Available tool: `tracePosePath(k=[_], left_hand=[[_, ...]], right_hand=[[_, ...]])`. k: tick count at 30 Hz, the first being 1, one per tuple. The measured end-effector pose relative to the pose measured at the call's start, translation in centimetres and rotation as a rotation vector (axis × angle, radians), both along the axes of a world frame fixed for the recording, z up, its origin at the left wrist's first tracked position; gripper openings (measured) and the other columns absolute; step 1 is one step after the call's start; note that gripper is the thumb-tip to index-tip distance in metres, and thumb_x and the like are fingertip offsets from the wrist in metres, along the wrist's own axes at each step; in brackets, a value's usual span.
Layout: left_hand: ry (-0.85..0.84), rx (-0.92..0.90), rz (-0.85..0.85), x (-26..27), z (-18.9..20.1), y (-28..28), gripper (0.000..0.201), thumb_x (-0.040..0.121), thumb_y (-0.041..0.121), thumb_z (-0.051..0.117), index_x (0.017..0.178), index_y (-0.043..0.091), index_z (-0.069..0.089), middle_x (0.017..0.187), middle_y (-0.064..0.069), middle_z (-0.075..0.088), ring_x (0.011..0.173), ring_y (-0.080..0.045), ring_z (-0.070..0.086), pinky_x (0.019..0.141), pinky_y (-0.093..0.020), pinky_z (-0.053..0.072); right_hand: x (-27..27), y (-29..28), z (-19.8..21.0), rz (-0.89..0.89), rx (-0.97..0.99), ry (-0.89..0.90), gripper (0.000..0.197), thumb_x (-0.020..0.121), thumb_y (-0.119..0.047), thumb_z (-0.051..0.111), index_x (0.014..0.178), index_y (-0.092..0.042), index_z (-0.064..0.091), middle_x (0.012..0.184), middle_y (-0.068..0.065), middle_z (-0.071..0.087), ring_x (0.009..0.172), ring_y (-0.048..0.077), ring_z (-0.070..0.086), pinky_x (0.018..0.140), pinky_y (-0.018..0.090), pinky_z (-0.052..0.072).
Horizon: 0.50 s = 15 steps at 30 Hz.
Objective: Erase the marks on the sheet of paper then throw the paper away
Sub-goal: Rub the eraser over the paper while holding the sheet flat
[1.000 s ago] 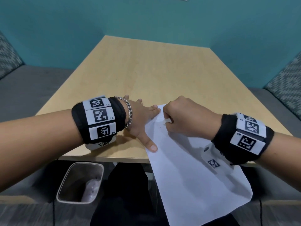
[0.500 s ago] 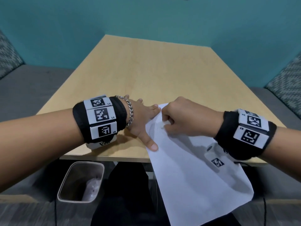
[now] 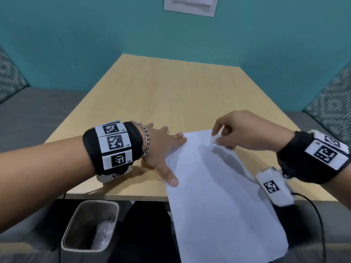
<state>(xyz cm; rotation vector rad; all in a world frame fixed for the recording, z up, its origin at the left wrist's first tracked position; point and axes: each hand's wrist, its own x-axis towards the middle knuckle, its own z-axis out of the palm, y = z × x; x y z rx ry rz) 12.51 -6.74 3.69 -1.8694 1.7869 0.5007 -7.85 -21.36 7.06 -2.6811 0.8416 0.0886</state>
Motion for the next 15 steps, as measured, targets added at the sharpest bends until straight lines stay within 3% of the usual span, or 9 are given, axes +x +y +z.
tracePosePath(k=[2, 5, 10, 13, 15], left_hand=[[-0.019, -0.003, -0.05, 0.5, 0.3, -0.1, 0.135, 0.071, 0.093, 0.06, 0.165, 0.035, -0.018, 0.173, 0.016, -0.021, 0.161, -0.03, -0.017, 0.126, -0.066, -0.004], [-0.032, -0.001, -0.071, 1.1, 0.6, -0.3, 0.129, 0.075, 0.09, 0.06, 0.166, 0.038, -0.015, 0.172, 0.011, -0.026, 0.161, -0.029, -0.019, 0.128, -0.061, -0.003], [0.065, 0.002, -0.046, 1.2, 0.6, -0.1, 0.124, 0.081, 0.084, 0.062, 0.169, 0.026, -0.003, 0.176, 0.006, -0.012, 0.162, -0.014, 0.004, 0.13, -0.043, 0.016], [0.165, -0.09, -0.05, 0.4, 0.4, -0.3, 0.121, 0.077, 0.086, 0.065, 0.168, 0.027, 0.013, 0.176, 0.01, -0.005, 0.162, -0.012, 0.005, 0.13, -0.045, 0.019], [0.198, -0.123, -0.05, 0.0, 0.1, -1.0, 0.127, 0.074, 0.087, 0.067, 0.169, 0.03, 0.006, 0.175, 0.014, -0.009, 0.163, -0.015, -0.001, 0.13, -0.048, 0.016]], right_hand=[[-1.4, 0.2, -0.8, -0.035, 0.093, 0.054, 0.008, 0.092, -0.028, 0.076, 0.099, -0.03, 0.072, 0.07, -0.006, 0.078, 0.065, 0.006, 0.071, 0.07, 0.033, 0.057], [-2.9, 0.8, -2.7, -0.063, 0.106, 0.051, 0.01, 0.09, -0.026, 0.076, 0.097, -0.032, 0.072, 0.072, -0.005, 0.076, 0.063, 0.009, 0.068, 0.062, 0.029, 0.052], [-4.0, 1.2, -3.5, -0.016, 0.053, 0.003, 0.012, 0.091, -0.024, 0.074, 0.099, -0.032, 0.07, 0.075, -0.01, 0.076, 0.065, 0.01, 0.072, 0.067, 0.04, 0.062], [-4.0, 1.3, -3.5, 0.006, 0.007, 0.031, 0.011, 0.092, -0.029, 0.074, 0.102, -0.03, 0.072, 0.078, -0.01, 0.074, 0.07, 0.008, 0.071, 0.068, 0.035, 0.062], [-3.6, 1.4, -3.2, 0.035, -0.038, 0.033, 0.012, 0.092, -0.035, 0.075, 0.102, -0.03, 0.073, 0.081, -0.011, 0.072, 0.074, 0.005, 0.067, 0.068, 0.029, 0.059]])
